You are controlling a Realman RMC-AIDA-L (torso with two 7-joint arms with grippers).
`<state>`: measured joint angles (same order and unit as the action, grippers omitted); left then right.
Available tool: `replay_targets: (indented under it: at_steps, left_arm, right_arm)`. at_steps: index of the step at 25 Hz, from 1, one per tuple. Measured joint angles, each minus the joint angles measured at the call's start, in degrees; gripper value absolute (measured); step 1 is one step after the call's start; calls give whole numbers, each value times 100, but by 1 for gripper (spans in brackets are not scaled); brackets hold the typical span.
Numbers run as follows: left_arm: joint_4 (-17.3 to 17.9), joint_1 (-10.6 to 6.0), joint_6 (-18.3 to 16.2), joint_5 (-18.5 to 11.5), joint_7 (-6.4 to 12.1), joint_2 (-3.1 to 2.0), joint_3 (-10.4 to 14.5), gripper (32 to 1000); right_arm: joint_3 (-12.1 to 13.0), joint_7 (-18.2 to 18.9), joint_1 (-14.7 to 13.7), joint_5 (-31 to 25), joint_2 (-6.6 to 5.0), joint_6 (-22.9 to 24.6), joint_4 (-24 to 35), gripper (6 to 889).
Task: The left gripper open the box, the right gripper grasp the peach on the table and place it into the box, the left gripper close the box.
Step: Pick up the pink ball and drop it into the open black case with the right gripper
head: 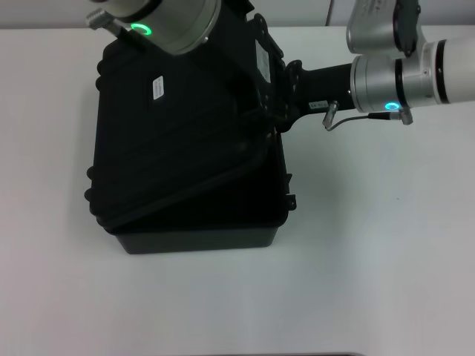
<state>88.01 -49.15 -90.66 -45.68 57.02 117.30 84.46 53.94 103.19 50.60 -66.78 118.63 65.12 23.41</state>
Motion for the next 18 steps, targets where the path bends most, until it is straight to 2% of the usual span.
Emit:
replay_targets:
  at_steps: [8, 18]
  left_arm:
    - [-10, 0, 0, -5, 28, -4, 0, 365]
    - [-154, -22, 9, -24, 56, -5, 1, 365]
  right_arm:
    - [10, 39, 3, -11, 1, 0, -7, 76]
    - [234, -5, 12, -14, 11, -67, -21, 97]
